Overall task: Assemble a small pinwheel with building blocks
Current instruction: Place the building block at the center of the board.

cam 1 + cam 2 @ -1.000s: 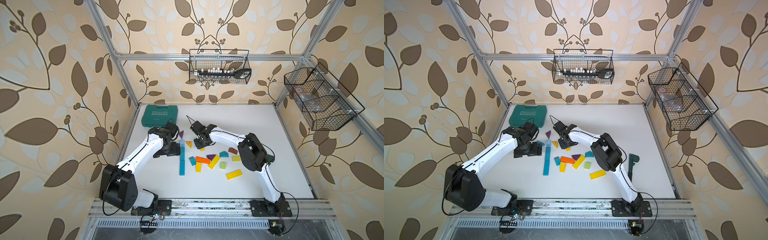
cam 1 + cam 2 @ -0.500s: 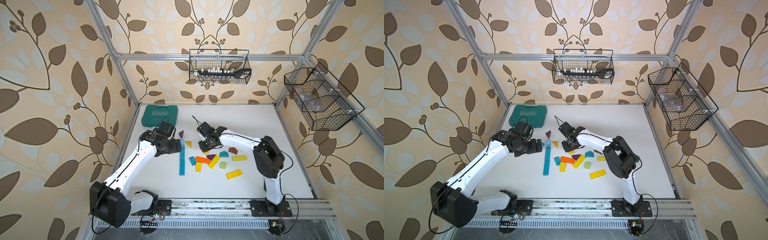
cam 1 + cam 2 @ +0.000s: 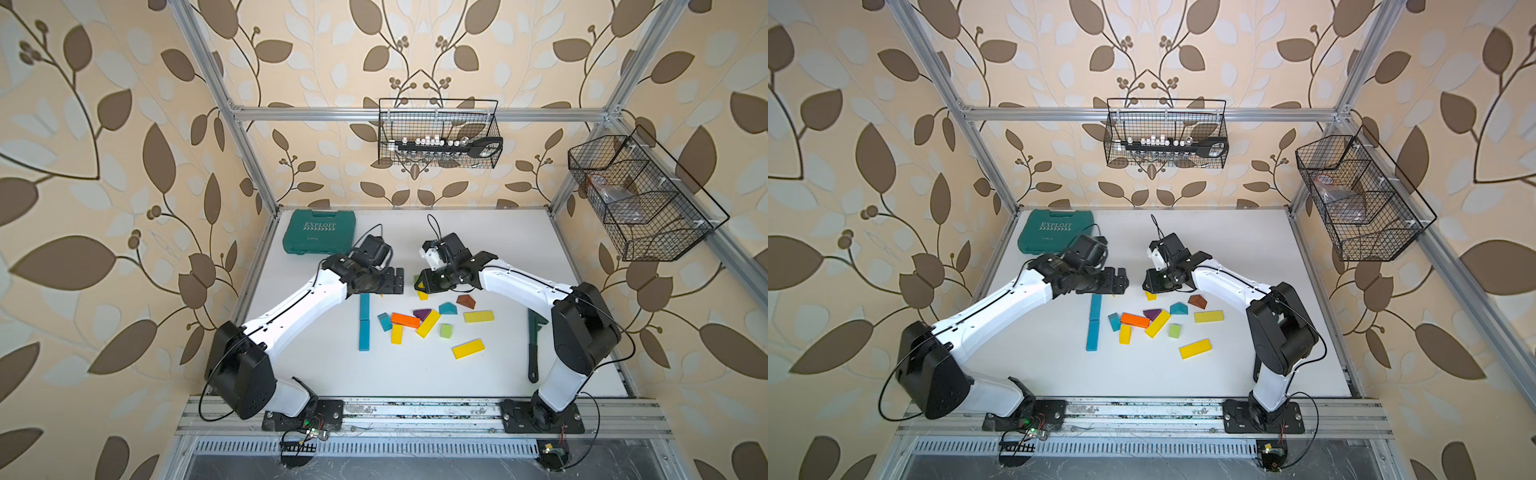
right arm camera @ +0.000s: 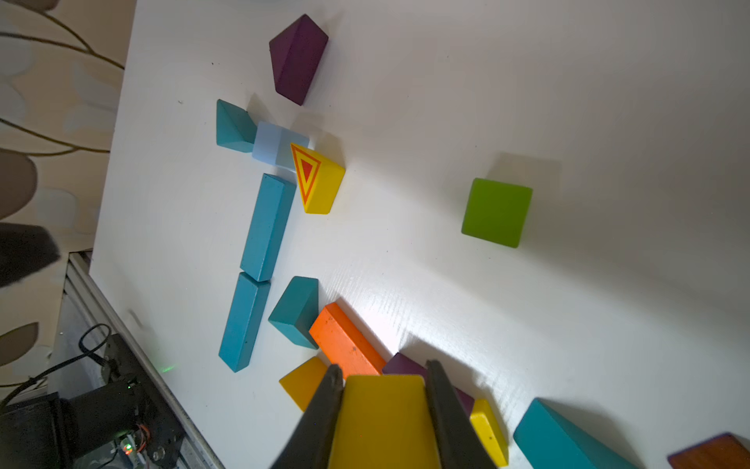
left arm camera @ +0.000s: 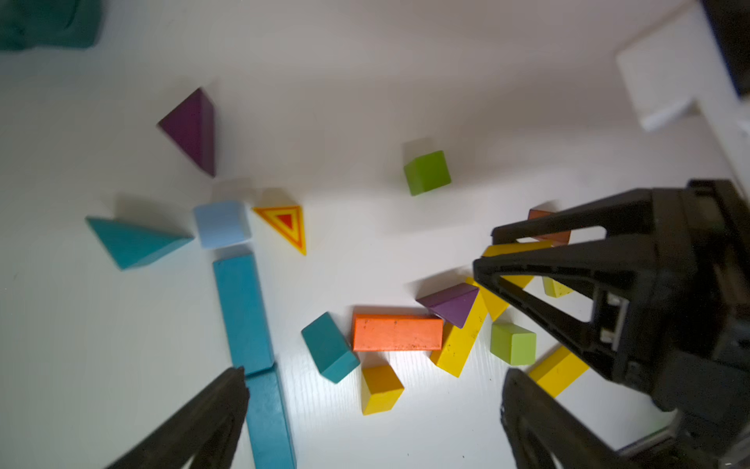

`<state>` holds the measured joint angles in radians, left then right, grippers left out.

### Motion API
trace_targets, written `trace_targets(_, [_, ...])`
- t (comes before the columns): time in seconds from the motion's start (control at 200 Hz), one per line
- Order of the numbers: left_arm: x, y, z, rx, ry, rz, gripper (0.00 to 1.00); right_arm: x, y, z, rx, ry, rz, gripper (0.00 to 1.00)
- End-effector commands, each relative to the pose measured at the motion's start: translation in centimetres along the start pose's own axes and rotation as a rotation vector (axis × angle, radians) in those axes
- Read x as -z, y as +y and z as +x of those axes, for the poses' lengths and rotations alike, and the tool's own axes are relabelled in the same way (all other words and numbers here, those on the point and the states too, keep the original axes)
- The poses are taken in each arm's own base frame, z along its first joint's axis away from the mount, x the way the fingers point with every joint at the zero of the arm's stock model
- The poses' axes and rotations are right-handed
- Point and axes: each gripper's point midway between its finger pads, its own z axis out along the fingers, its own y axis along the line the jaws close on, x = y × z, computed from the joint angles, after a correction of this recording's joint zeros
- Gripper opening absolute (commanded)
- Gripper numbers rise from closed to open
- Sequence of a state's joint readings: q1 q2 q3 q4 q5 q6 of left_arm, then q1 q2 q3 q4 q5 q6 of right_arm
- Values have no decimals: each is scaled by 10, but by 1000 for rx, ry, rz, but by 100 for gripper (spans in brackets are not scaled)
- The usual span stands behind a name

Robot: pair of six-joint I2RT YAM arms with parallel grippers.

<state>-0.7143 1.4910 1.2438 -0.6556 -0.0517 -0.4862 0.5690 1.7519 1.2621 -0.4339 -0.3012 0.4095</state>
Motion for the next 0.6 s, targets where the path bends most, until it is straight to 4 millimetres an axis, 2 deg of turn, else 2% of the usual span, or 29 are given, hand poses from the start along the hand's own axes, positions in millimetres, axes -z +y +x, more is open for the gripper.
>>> trace_targets(0.0, [-3, -26, -25, -206, -112, 11, 99, 20, 14, -5, -34, -20, -99, 0])
trace_targets(0.12, [-8, -53, -25, -314, -165, 161, 99, 37, 11, -8, -116, -34, -188, 0])
trace_targets(0.16, [-5, -66, -24, -375, -194, 239, 99, 43, 12, -10, -136, -37, -224, 0])
trace_targets(0.235, [2, -77, -18, -482, -251, 303, 99, 54, 20, -11, -133, -33, -287, 0])
trace_targets(0.27, [1, -78, -15, -518, -256, 315, 99, 60, 24, -9, -126, -21, -301, 0])
trace_targets(0.295, [15, -80, -19, -540, -300, 327, 99, 64, 25, -7, -130, -13, -311, 0])
trace_targets(0.435, [27, -89, -23, -651, -347, 359, 99, 86, 38, -8, -220, 9, -501, 0])
trace_targets(0.485, [28, -91, -26, -671, -353, 359, 99, 89, 42, -9, -247, 26, -554, 0])
trace_targets(0.595, [33, -97, -28, -712, -382, 381, 95, 92, 39, -6, -263, 39, -552, 0])
